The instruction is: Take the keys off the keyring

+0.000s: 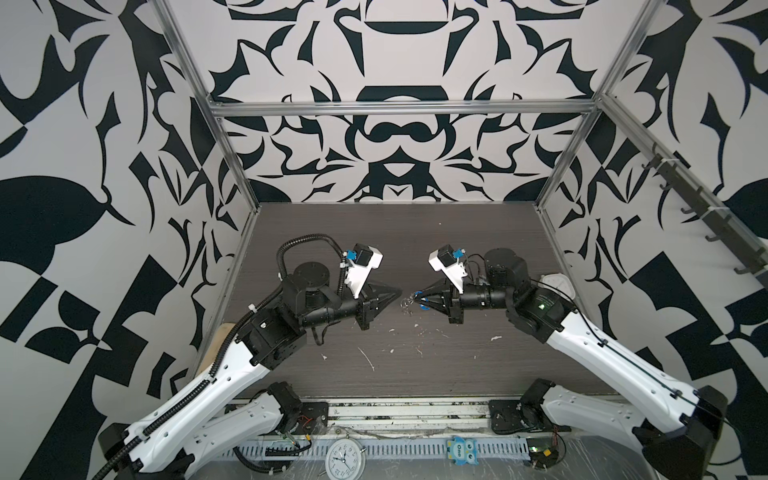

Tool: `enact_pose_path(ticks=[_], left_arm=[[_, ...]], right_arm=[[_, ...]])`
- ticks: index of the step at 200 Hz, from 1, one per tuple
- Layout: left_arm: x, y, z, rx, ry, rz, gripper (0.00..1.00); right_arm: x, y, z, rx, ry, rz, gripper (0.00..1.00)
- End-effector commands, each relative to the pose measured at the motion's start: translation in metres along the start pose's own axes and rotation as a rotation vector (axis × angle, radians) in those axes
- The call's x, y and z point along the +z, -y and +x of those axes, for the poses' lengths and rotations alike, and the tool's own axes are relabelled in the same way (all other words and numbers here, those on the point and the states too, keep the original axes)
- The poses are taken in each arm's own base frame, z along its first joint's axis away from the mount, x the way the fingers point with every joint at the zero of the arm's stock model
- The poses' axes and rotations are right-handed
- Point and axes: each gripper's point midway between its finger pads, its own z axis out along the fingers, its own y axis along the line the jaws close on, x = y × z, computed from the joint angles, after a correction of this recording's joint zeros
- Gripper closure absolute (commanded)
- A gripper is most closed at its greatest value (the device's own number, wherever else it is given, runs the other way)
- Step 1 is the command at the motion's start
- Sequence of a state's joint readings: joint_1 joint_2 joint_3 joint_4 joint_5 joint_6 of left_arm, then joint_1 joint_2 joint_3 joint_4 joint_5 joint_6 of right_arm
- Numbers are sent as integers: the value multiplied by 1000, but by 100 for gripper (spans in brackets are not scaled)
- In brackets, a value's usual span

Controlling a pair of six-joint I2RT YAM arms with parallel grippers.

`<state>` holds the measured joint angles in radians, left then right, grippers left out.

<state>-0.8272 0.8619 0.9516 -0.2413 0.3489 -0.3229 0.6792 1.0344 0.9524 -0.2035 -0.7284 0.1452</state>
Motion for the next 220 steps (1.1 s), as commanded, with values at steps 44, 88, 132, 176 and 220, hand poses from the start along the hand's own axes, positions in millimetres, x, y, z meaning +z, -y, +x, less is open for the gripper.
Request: enact_pose_path(ticks=[44, 88, 132, 176, 220], left_arm=[[13, -5, 19, -32, -61, 24, 56], [20, 3, 26, -41, -86, 95, 45], [35, -8, 39, -78, -135, 80, 44], [39, -12, 38, -72, -116, 74, 44], [36, -15, 29, -40, -70, 30, 68]], right_arm=[[-14, -29, -34, -97, 95, -88, 100], [-18, -36, -41, -110, 115, -107, 100], [-19, -40, -49, -116, 135, -119, 100], [-21, -43, -58, -126, 157, -121, 100], [-20, -43, -61, -116, 169, -133, 100]])
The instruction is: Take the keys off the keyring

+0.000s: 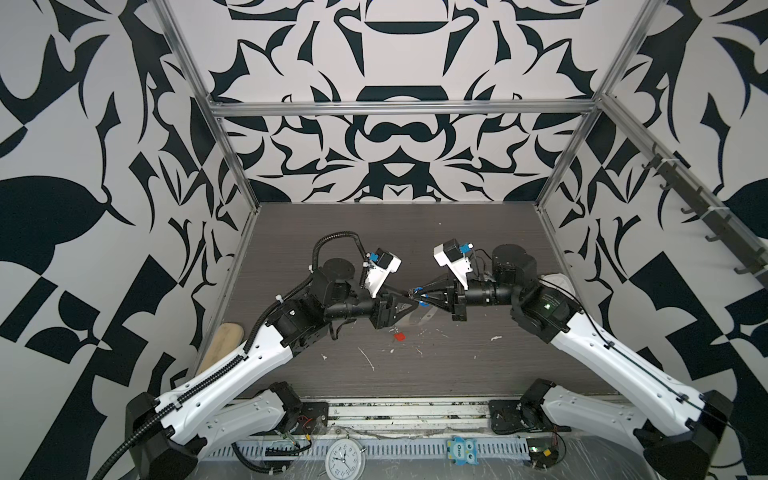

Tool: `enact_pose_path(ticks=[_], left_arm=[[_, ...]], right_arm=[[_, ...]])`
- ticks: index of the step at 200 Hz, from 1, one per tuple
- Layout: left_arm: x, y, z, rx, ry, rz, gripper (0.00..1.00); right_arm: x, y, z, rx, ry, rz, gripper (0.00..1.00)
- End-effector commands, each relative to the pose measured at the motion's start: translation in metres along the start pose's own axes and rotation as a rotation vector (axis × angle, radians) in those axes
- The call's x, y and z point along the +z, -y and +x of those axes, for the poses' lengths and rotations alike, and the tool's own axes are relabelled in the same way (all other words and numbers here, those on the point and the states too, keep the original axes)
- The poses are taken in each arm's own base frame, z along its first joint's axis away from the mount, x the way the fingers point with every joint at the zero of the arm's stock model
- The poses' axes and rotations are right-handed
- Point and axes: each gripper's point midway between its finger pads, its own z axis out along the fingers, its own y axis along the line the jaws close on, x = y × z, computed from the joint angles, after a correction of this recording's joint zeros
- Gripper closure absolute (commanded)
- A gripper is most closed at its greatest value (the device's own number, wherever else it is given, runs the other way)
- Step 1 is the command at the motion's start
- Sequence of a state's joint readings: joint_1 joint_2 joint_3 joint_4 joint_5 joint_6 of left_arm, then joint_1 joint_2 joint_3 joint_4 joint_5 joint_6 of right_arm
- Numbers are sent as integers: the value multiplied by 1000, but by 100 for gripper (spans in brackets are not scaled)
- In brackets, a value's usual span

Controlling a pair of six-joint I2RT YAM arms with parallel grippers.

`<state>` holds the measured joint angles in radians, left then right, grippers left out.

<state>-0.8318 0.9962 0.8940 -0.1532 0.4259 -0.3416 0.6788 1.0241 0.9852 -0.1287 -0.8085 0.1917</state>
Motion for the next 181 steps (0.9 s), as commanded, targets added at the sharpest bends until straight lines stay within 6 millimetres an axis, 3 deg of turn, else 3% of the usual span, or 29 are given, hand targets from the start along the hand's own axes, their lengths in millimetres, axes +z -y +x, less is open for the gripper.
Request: enact_pose_path(ticks=[1, 47, 108, 137, 181], left_arm=[[-4, 1, -7, 26, 46, -18, 69], [-13, -5, -10, 56, 45, -105, 100], [-34, 0, -24, 166, -33, -311, 100], [-37, -3, -25, 266, -127, -501, 100], [-40, -19, -34, 444, -154, -771, 100]], right_arm=[[-9, -19, -36, -84, 96, -41, 100], [-14, -16, -35, -82, 114, 4, 100], [-25, -4, -18, 2, 158, 101, 100], [-28, 5, 1, 76, 184, 131, 80], [-47, 8, 6, 94, 276, 208, 64]])
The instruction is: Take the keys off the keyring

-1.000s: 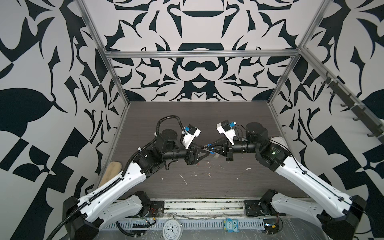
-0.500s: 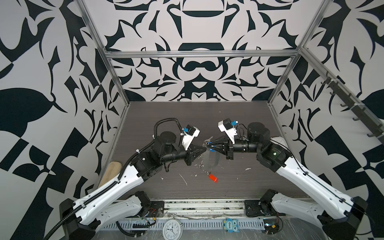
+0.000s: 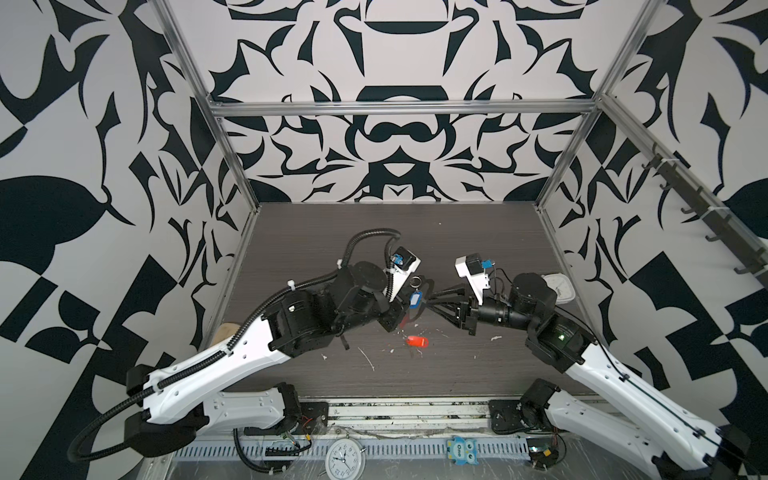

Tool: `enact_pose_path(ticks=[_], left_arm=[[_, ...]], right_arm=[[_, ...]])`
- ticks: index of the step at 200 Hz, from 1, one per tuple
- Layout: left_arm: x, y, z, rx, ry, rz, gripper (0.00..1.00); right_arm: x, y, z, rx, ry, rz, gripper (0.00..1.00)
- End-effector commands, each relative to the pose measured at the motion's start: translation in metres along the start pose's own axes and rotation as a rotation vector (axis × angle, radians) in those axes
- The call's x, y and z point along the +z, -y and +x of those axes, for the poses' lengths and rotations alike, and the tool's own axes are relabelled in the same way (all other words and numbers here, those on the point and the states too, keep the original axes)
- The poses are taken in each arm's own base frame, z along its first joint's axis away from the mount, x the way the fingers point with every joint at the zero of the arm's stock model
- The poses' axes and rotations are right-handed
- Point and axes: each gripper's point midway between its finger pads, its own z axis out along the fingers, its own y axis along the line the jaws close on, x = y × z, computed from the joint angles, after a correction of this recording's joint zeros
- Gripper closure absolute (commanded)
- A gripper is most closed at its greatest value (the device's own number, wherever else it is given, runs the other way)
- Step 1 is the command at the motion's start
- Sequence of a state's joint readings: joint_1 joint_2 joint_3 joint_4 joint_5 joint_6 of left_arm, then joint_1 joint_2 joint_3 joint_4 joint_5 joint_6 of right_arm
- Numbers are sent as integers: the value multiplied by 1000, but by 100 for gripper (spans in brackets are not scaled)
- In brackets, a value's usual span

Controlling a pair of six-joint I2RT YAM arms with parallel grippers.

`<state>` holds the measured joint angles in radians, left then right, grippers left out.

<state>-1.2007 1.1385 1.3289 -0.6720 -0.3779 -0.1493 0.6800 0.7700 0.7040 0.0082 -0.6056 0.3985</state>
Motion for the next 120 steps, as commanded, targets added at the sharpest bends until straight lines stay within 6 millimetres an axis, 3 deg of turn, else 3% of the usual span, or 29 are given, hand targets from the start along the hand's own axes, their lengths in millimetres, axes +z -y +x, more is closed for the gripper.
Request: enact_pose_path(ticks=[1, 29, 54, 92, 120], left_arm=[[-6, -36, 9, 117, -45, -257, 100], [-5, -34, 2, 144, -3, -272, 100], [-4, -26, -1, 147, 37, -241, 100], [-6, -15, -3, 144, 78, -183, 100], [-8, -11, -2, 140, 89, -158, 100]], right_arm=[[-15, -7, -30, -31, 143, 30, 64], [-23, -1, -35, -40, 179, 92, 60], [-30, 11, -43, -30, 229, 179, 49], [-9, -26, -49, -58, 148, -62, 45], [7, -38, -56, -36, 141, -196, 51]])
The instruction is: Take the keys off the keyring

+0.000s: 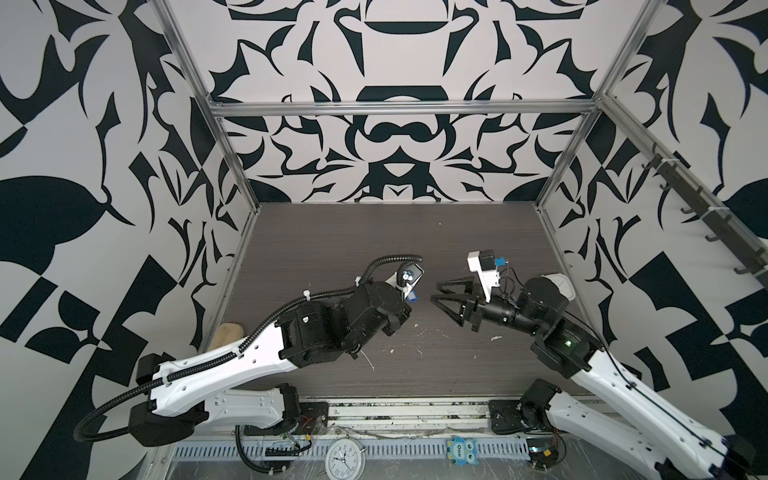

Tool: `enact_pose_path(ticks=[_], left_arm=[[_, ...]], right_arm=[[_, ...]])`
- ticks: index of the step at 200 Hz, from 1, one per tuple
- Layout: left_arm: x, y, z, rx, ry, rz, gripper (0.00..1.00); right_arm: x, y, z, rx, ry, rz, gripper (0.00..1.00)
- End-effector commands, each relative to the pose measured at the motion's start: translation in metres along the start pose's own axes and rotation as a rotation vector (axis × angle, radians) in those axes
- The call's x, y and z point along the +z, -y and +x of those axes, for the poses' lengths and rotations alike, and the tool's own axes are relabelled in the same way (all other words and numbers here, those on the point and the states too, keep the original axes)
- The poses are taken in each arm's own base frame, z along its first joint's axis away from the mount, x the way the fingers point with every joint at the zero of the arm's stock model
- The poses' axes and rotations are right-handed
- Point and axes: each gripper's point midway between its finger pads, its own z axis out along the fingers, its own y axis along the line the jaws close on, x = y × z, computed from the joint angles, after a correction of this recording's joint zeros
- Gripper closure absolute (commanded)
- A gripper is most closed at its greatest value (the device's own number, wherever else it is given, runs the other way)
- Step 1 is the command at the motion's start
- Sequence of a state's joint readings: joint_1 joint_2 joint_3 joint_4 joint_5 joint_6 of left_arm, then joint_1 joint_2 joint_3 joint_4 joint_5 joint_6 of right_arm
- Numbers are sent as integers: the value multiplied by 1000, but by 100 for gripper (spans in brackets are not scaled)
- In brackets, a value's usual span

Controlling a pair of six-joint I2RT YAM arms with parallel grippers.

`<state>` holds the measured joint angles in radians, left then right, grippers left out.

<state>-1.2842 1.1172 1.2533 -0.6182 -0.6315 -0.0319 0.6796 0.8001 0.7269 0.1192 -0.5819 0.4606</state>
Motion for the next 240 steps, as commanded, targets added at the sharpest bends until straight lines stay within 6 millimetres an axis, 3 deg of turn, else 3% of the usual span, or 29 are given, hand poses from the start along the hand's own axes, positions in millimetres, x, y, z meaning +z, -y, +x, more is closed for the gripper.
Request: enact_pose_path(ticks=[1, 59, 149, 197, 221, 240], left_arm=[[-7, 1, -9, -24, 55, 19, 100], [-7, 7, -8, -26, 63, 36, 100], [-5, 9, -6, -32, 65, 36, 100], [-7, 7, -6, -50, 69, 36, 100], [-9, 6, 1, -59, 60, 40, 71], [-13, 5, 9, -69, 61, 48, 62]], right_arm=[[7, -33, -28, -30, 52, -184, 51], [17, -32, -35, -14, 64, -210, 56], [25, -34, -41, 2, 60, -248, 79], [25, -30, -38, -10, 37, -208, 99], [19, -29, -35, -59, -7, -154, 100], [16, -27, -32, -109, -55, -122, 100]])
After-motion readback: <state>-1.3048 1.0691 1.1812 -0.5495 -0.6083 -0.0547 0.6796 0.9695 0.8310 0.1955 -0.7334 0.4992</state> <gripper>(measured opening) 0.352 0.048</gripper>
